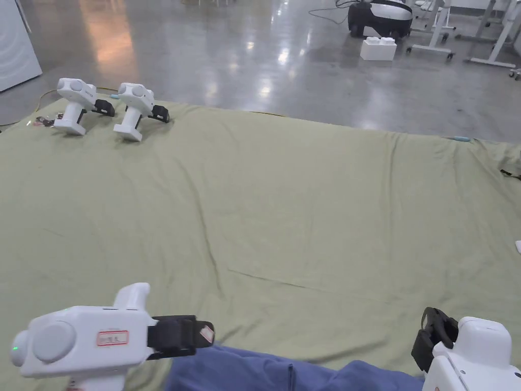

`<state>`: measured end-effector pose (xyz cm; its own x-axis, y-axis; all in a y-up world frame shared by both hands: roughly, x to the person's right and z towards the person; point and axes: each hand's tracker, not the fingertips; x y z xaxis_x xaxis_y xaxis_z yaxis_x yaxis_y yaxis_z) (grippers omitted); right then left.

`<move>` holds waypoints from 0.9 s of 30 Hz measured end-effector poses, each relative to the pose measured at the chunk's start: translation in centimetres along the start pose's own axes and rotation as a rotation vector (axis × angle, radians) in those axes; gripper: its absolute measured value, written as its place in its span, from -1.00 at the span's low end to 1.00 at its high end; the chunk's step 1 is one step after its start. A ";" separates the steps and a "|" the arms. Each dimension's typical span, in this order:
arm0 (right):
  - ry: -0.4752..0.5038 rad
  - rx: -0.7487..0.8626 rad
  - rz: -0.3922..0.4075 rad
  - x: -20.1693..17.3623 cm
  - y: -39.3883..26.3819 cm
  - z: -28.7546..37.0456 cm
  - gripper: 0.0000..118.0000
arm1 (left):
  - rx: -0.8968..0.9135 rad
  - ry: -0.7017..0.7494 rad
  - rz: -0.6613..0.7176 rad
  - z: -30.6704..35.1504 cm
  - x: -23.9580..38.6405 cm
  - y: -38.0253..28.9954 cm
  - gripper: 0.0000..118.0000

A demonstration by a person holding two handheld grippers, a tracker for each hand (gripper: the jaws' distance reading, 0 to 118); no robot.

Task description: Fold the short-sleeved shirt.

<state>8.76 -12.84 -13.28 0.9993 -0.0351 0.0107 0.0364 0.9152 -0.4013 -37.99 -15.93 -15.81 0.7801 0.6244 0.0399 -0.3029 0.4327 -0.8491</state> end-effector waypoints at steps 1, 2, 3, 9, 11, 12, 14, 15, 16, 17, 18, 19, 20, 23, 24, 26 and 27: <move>0.002 -0.001 0.001 -0.2 0.1 -0.1 -0.90 | 0.015 -0.007 0.018 0.4 -1.2 0.0 0.26; 0.006 -0.001 0.001 -0.3 0.2 -0.2 -0.90 | 0.027 -0.017 0.049 0.7 -2.5 -0.1 0.26; 0.008 -0.002 0.003 -0.5 0.2 -0.2 -0.90 | 0.020 -0.017 0.072 0.8 -3.7 -0.3 0.26; 0.020 -0.012 0.018 -1.1 0.1 -0.4 -0.90 | -0.090 -0.011 0.089 -1.0 -6.5 -2.9 0.26; 0.019 -0.018 0.021 -1.2 0.0 -0.4 -0.90 | -0.153 -0.058 0.117 -2.4 -7.7 -3.5 0.26; 0.018 -0.020 0.021 -1.3 0.0 -0.4 -0.90 | -0.187 -0.077 0.132 -3.5 -8.6 -3.7 0.26; 0.017 -0.025 0.020 -1.3 -0.1 -0.4 -0.90 | -0.200 -0.141 0.167 -4.6 -9.3 -4.1 0.26; 0.018 -0.028 0.020 -1.3 -0.1 -0.4 -0.90 | -0.166 -0.169 0.184 -4.5 -9.5 -3.9 0.26; 0.017 -0.029 0.022 -1.3 -0.2 -0.4 -0.90 | -0.155 -0.213 0.220 -3.9 -8.7 -3.6 0.25; 0.014 -0.029 0.022 -1.4 -0.2 -0.4 -0.90 | -0.154 -0.265 0.266 -4.2 -8.9 -3.6 0.23; 0.014 -0.030 0.021 -1.4 -0.2 -0.4 -0.90 | -0.173 -0.293 0.290 -4.8 -8.9 -3.7 0.19; 0.013 -0.032 0.019 -1.4 -0.3 -0.3 -0.90 | -0.193 -0.306 0.283 -5.3 -8.6 -3.9 0.14; 0.012 -0.035 0.014 -1.5 -0.3 -0.4 -0.90 | -0.214 -0.315 0.243 -5.9 -9.1 -3.9 0.05; 0.016 -0.045 0.005 -1.6 -0.5 -0.6 -0.90 | -0.225 -0.280 0.218 -7.1 -8.3 -4.3 -0.46; 0.016 -0.048 0.005 -1.7 -0.6 -0.6 -0.90 | -0.225 -0.265 0.224 -7.6 -8.8 -4.4 -0.47; 0.019 -0.050 0.009 -1.8 -0.7 -0.5 -0.90 | -0.208 -0.254 0.224 -7.3 -8.6 -4.5 -0.51; 0.020 -0.051 0.012 -1.9 -0.7 -0.5 -0.90 | -0.198 -0.239 0.211 -7.0 -8.2 -4.5 -0.54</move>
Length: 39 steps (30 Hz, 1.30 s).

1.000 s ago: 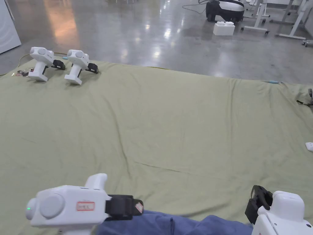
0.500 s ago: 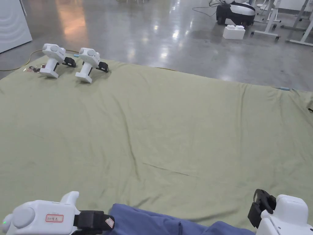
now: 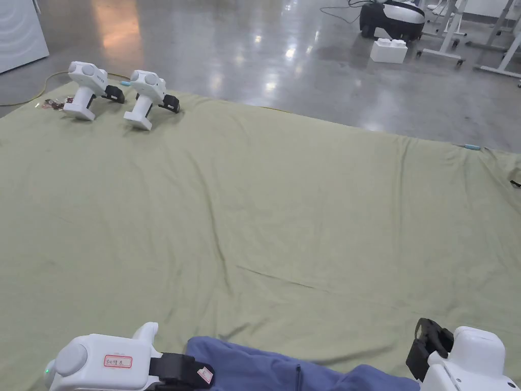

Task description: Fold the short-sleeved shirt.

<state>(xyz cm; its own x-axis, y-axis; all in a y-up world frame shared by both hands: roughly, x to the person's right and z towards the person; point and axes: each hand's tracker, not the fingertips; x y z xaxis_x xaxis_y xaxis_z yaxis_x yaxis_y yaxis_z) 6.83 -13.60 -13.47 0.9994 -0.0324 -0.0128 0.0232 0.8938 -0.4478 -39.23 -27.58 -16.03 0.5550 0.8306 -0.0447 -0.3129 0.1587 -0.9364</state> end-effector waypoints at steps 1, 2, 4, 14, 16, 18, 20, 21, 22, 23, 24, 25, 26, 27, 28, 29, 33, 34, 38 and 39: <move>0.000 -0.001 0.004 0.0 0.0 0.0 -0.90 | 0.004 0.029 -0.017 0.2 0.0 0.0 -0.57; 0.000 0.000 0.007 -0.1 0.0 0.0 -0.90 | 0.008 0.043 -0.044 0.5 0.6 0.0 -0.59; 0.001 0.000 0.007 -0.1 0.0 0.0 -0.90 | 0.015 0.041 -0.074 1.3 1.7 0.1 -0.63; 0.009 0.001 0.002 0.1 -0.1 -0.1 -0.90 | 0.092 0.206 -0.217 8.4 8.1 2.2 -0.67; 0.012 0.000 0.001 0.2 -0.1 -0.2 -0.90 | 0.112 0.281 -0.248 10.7 8.9 2.7 -0.67; 0.015 -0.001 -0.001 0.3 -0.1 -0.4 -0.90 | 0.131 0.370 -0.233 13.1 8.7 3.2 -0.67; 0.019 -0.001 -0.003 0.3 0.0 -0.4 -0.90 | 0.154 0.460 -0.225 14.9 9.3 3.4 -0.67; 0.021 -0.001 -0.004 0.3 0.0 -0.5 -0.90 | 0.160 0.501 -0.225 15.5 10.4 3.1 -0.67; 0.023 -0.001 -0.004 0.3 0.0 -0.5 -0.90 | 0.167 0.539 -0.245 15.8 10.8 3.0 -0.67; 0.026 0.000 -0.004 0.3 0.0 -0.6 -0.90 | 0.172 0.580 -0.262 15.9 11.3 2.9 -0.67; 0.028 0.000 -0.004 0.3 -0.1 -0.6 -0.90 | 0.169 0.619 -0.276 15.7 11.9 2.8 -0.67; 0.029 -0.001 -0.005 0.4 -0.1 -0.7 -0.90 | 0.160 0.632 -0.272 15.4 12.8 2.5 -0.67; 0.030 -0.001 -0.008 0.4 -0.1 -0.7 -0.90 | 0.151 0.629 -0.268 14.9 13.4 2.3 -0.67; 0.032 -0.001 -0.010 0.4 -0.1 -0.7 -0.90 | 0.149 0.636 -0.276 14.2 14.3 2.0 -0.67; 0.033 -0.002 -0.011 0.4 -0.2 -0.7 -0.90 | 0.146 0.645 -0.286 13.6 15.0 1.8 -0.67; 0.033 -0.003 -0.013 0.4 -0.2 -0.7 -0.90 | 0.132 0.661 -0.311 12.9 15.9 1.7 -0.67; 0.032 -0.007 -0.012 0.7 -0.4 -0.5 -0.90 | 0.105 0.670 -0.369 9.9 19.6 0.6 -0.67; 0.031 -0.008 -0.012 0.8 -0.5 -0.5 -0.90 | 0.095 0.677 -0.391 9.0 20.5 0.3 -0.67; 0.026 -0.017 -0.025 1.3 -0.8 -0.4 -0.90 | 0.058 0.695 -0.440 5.6 22.1 -0.5 -0.67; 0.024 -0.020 -0.028 1.4 -1.0 -0.4 -0.90 | 0.052 0.694 -0.448 4.7 22.6 -0.8 -0.67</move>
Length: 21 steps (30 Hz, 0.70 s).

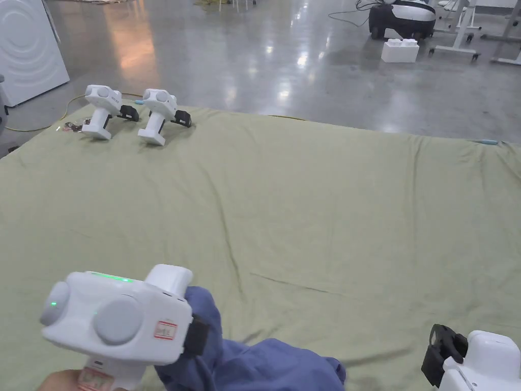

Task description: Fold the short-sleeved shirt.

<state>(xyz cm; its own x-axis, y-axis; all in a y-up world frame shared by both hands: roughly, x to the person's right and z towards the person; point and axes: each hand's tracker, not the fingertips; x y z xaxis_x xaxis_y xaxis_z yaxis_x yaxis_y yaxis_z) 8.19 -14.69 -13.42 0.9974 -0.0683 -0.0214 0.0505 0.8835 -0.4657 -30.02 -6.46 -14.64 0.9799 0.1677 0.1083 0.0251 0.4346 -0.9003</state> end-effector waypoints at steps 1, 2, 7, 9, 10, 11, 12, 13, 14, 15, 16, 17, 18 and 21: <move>-0.002 -0.001 -0.002 0.1 -0.1 0.1 -0.90 | -0.002 0.000 -0.013 -0.4 1.0 0.0 -0.67; -0.004 -0.004 -0.005 0.2 -0.2 0.1 -0.90 | -0.021 0.005 -0.044 -1.1 2.0 -0.1 -0.67; -0.011 -0.011 -0.018 0.7 -0.6 0.3 -0.90 | -0.073 -0.008 -0.092 -4.7 6.4 -0.3 -0.67; -0.016 -0.011 -0.022 0.9 -0.8 0.4 -0.90 | -0.085 -0.004 -0.108 -6.5 8.0 -0.5 -0.67; -0.018 -0.012 -0.024 1.0 -0.8 0.4 -0.90 | -0.093 -0.001 -0.111 -7.2 8.7 -0.6 -0.67; -0.020 -0.014 -0.027 1.1 -0.9 0.5 -0.90 | -0.102 0.003 -0.107 -8.0 9.3 -0.7 -0.67; -0.022 -0.015 -0.029 1.2 -0.9 0.5 -0.90 | -0.109 -0.003 -0.103 -8.9 9.7 -0.8 -0.67; -0.025 -0.017 -0.031 1.3 -1.0 0.5 -0.90 | -0.118 -0.009 -0.098 -9.8 10.0 -0.8 -0.67; -0.028 -0.018 -0.033 1.4 -1.0 0.5 -0.90 | -0.133 -0.012 -0.083 -10.5 10.4 -1.0 -0.67; -0.029 -0.020 -0.036 1.5 -1.1 0.6 -0.90 | -0.140 -0.019 -0.066 -11.3 10.6 -1.1 -0.67; -0.031 -0.022 -0.038 1.6 -1.2 0.6 -0.90 | -0.144 -0.019 -0.057 -11.8 10.8 -1.2 -0.67; -0.032 -0.023 -0.039 1.6 -1.2 0.6 -0.90 | -0.147 -0.020 -0.050 -12.2 10.9 -1.3 -0.67; -0.033 -0.025 -0.040 1.7 -1.3 0.7 -0.90 | -0.147 -0.026 -0.039 -12.5 11.1 -1.3 -0.67; -0.036 -0.029 -0.044 1.8 -1.4 0.6 -0.90 | -0.145 -0.055 0.012 -12.8 10.8 -1.5 -0.67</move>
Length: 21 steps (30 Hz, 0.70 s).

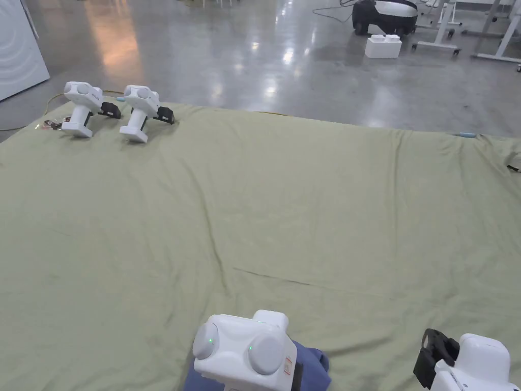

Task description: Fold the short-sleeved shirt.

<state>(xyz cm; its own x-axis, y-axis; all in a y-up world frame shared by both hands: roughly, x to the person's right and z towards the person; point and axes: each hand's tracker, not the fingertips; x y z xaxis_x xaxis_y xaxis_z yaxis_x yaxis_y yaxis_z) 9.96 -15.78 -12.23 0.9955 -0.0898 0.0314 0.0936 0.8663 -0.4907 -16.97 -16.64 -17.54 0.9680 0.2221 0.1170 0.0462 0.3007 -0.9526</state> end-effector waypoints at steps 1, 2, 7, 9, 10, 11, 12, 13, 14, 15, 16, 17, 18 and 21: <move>0.000 -0.001 -0.001 0.0 0.0 0.0 -0.90 | -0.001 -0.012 0.013 0.3 -0.1 0.0 -0.67; 0.000 -0.002 -0.001 0.0 -0.1 -0.1 -0.90 | 0.000 -0.023 0.027 0.4 -0.4 0.0 -0.67; 0.002 -0.007 0.001 -0.2 0.0 -0.1 -0.90 | 0.015 -0.145 0.080 1.8 -1.7 0.3 -0.52; 0.005 -0.011 0.000 -0.1 -0.1 -0.1 -0.90 | 0.000 -0.235 0.118 2.7 -2.5 0.5 -0.24; 0.005 -0.011 0.000 -0.1 -0.1 -0.1 -0.90 | 0.019 -0.260 0.136 3.3 -2.9 0.6 -0.22; 0.005 -0.010 0.000 -0.1 -0.1 -0.1 -0.90 | 0.037 -0.273 0.148 3.9 -3.2 0.7 -0.22; 0.005 -0.011 0.002 -0.1 -0.1 0.0 -0.90 | 0.056 -0.279 0.157 4.5 -3.5 0.8 -0.22; 0.006 -0.012 0.004 -0.1 -0.1 0.0 -0.90 | 0.066 -0.279 0.159 5.2 -3.7 0.9 -0.22; 0.007 -0.013 0.007 -0.1 -0.1 -0.1 -0.90 | 0.070 -0.280 0.158 5.6 -4.0 1.0 -0.22; 0.006 -0.014 0.009 -0.1 -0.1 -0.1 -0.90 | 0.078 -0.284 0.158 6.0 -4.2 1.0 -0.22; 0.004 -0.014 0.009 -0.1 -0.1 -0.1 -0.90 | 0.084 -0.285 0.151 6.1 -4.3 1.0 -0.22; 0.005 -0.015 0.008 -0.1 -0.1 -0.1 -0.90 | 0.085 -0.284 0.144 6.2 -4.2 1.0 -0.23; 0.005 -0.014 0.004 -0.1 0.0 -0.1 -0.90 | 0.083 -0.287 0.134 6.1 -4.3 1.0 -0.29; 0.003 -0.012 0.004 0.0 -0.1 -0.1 -0.90 | 0.076 -0.273 0.086 4.7 -3.4 0.5 -0.53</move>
<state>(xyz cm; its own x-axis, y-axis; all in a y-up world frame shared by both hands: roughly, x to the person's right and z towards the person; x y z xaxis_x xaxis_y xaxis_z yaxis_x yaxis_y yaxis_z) 9.91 -15.87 -12.26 0.9958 -0.0878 0.0268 0.0894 0.8607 -0.5013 -21.43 -12.84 -17.12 0.8647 0.4884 0.1176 -0.0620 0.3361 -0.9398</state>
